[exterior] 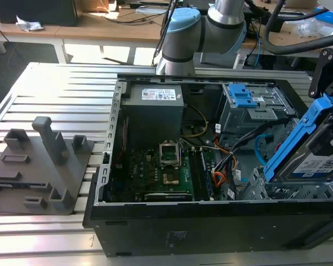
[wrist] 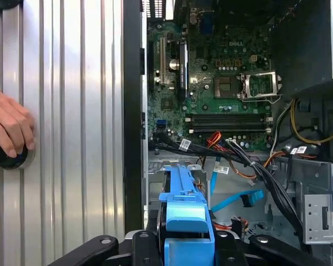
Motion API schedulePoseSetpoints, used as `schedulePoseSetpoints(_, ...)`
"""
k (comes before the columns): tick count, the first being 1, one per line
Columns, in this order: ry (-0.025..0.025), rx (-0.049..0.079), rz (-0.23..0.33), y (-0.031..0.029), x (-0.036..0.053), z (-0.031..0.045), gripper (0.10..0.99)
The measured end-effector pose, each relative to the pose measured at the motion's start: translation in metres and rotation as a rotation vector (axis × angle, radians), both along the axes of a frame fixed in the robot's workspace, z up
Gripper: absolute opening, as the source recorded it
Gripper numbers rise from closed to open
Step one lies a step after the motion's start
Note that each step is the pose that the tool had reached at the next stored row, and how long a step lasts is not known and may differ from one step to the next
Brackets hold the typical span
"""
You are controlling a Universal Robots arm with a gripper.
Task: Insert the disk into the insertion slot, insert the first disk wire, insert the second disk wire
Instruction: 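Insert the disk into the insertion slot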
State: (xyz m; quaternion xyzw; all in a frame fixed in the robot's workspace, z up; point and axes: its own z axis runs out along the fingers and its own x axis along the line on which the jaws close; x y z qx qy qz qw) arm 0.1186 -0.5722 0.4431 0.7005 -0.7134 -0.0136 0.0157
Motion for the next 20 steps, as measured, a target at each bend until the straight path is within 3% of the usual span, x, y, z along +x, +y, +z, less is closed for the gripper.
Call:
schedulePoseSetpoints(7,0.0002,0.0,0.0,0.0144,0.0048,-0.013,0.373)
schedulePoseSetpoints(15,0.0002,0.0,0.0,0.0254,0.0116,-0.0225,0.373)
schedulePoseSetpoints(20,0.0003,-0.001,0.0,0.026,0.0117,-0.0279,0.373)
